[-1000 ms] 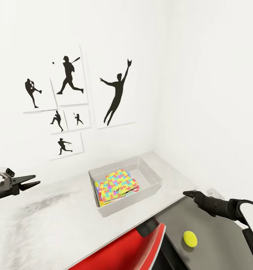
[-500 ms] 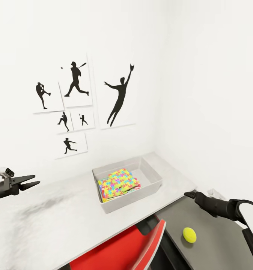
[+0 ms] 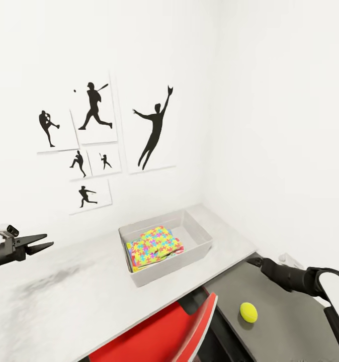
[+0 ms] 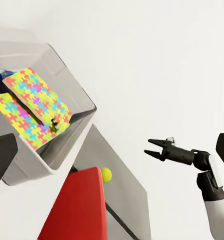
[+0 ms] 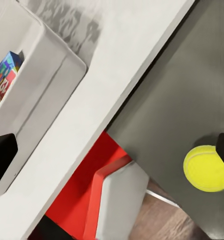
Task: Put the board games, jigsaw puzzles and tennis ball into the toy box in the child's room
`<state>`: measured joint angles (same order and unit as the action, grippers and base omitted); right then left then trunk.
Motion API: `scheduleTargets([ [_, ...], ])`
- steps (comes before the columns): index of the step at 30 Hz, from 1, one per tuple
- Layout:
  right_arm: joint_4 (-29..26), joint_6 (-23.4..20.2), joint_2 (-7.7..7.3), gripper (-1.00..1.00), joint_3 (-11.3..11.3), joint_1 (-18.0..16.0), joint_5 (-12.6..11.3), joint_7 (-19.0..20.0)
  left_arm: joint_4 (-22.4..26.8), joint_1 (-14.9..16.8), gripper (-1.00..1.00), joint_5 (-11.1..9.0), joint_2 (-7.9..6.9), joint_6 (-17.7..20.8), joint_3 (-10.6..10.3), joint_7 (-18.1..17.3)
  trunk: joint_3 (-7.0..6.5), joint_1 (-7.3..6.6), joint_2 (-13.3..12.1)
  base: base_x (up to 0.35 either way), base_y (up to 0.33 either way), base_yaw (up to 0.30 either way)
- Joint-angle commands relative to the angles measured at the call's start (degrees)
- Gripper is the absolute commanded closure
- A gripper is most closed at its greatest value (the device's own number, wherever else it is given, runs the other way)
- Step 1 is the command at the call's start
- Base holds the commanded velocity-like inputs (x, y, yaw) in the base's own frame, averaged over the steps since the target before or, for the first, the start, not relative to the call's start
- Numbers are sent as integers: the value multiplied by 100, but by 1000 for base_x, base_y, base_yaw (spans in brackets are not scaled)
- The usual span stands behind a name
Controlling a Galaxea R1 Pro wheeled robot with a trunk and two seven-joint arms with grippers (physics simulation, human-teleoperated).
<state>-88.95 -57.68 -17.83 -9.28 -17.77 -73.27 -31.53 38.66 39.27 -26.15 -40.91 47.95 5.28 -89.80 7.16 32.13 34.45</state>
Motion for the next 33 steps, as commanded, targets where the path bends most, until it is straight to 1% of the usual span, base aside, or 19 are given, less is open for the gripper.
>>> scheduleTargets([
  [1, 18, -15, 1, -100, 3, -8, -57, -61, 21, 2, -100, -10, 2, 63, 1, -20, 13, 2, 10, 0, 0, -240],
  [6, 184, -15, 6, -100, 15, -8, -53, -69, 215, 44, -100, 1, 117, 154, -25, -20, 31, 2, 10, 0, 0, -241],
  [10, 247, -9, 9, -100, 48, -8, -19, -81, 1072, 88, -100, 125, 414, 650, -85, -20, 47, 2, 10, 0, 0, -140],
  [11, 248, -5, 12, -100, 107, -8, 59, -89, 1464, 106, -100, 237, 522, 836, -94, 9, 49, 2, 10, 0, 0, -58],
  [12, 249, 3, 13, -100, 198, -8, 193, -97, 1859, 162, -100, 366, 644, 967, -98, 202, 50, 2, 10, 0, 0, -37],
  [14, 260, 23, 45, -100, 392, -8, 598, -113, 2450, 415, -100, 611, 982, 1122, -112, 599, 51, 2, 10, 0, 0, -19],
  [15, 262, 40, 74, -100, 431, -6, 715, -115, 2524, 487, -100, 673, 1083, 1145, -118, 686, 52, 2, 10, 0, 0, -12],
  [16, 269, 106, 166, -100, 491, -5, 954, -122, 2598, 623, -100, 820, 1303, 1177, -135, 861, 52, 2, 10, 0, 0, -8],
  [17, 274, 147, 229, -100, 514, -6, 1075, -124, 2604, 687, -100, 915, 1419, 1188, -148, 950, 52, 2, 10, 0, 0, -6],
  [20, 365, 331, 654, -100, 582, -31, 1909, -153, 2425, 1035, -100, 1739, 2130, 1205, -289, 1463, 52, 2, 10, 0, 0, -3],
  [21, 378, 346, 718, -100, 588, -37, 2070, -165, 2373, 1089, -100, 1891, 2237, 1205, -305, 1515, 52, 2, 10, 0, 0, -1],
  [22, 397, 371, 841, -100, 595, -48, 2401, -195, 2265, 1204, -100, 2184, 2446, 1205, -328, 1592, 52, 2, 10, 0, 0, 0],
  [24, 401, 387, 977, -100, 598, -56, 2774, -230, 2144, 1360, -100, 2465, 2665, 1205, -343, 1651, 52, 2, 10, 0, 0, 0],
  [25, 395, 397, 1090, -100, 598, -64, 3083, -256, 2040, 1515, -100, 2691, 2850, 1205, -353, 1688, 52, 2, 10, 0, 0, 0],
  [26, 390, 399, 1137, -100, 596, -70, 3211, -263, 1991, 1592, -100, 2788, 2931, 1205, -356, 1702, 52, 2, 10, 0, 0, 0],
  [27, 379, 399, 1205, -100, 585, -89, 3405, -268, 1892, 1737, -100, 2951, 3075, 1205, -361, 1721, 52, 2, 10, 0, 0, 0],
  [28, 377, 399, 1228, -100, 580, -101, 3473, -268, 1841, 1805, -100, 3018, 3141, 1205, -363, 1729, 52, 2, 10, 0, 0, 0],
  [30, 413, 432, 1304, -100, 582, -138, 3642, -260, 1632, 2055, -100, 3219, 3396, 1205, -371, 1758, 52, 2, 10, 0, 0, -12],
  [33, 497, 609, 1405, -100, 596, -157, 3739, -255, 1432, 2325, -100, 3500, 3661, 1205, -383, 1774, 52, 2, 10, 0, 0, -132],
])
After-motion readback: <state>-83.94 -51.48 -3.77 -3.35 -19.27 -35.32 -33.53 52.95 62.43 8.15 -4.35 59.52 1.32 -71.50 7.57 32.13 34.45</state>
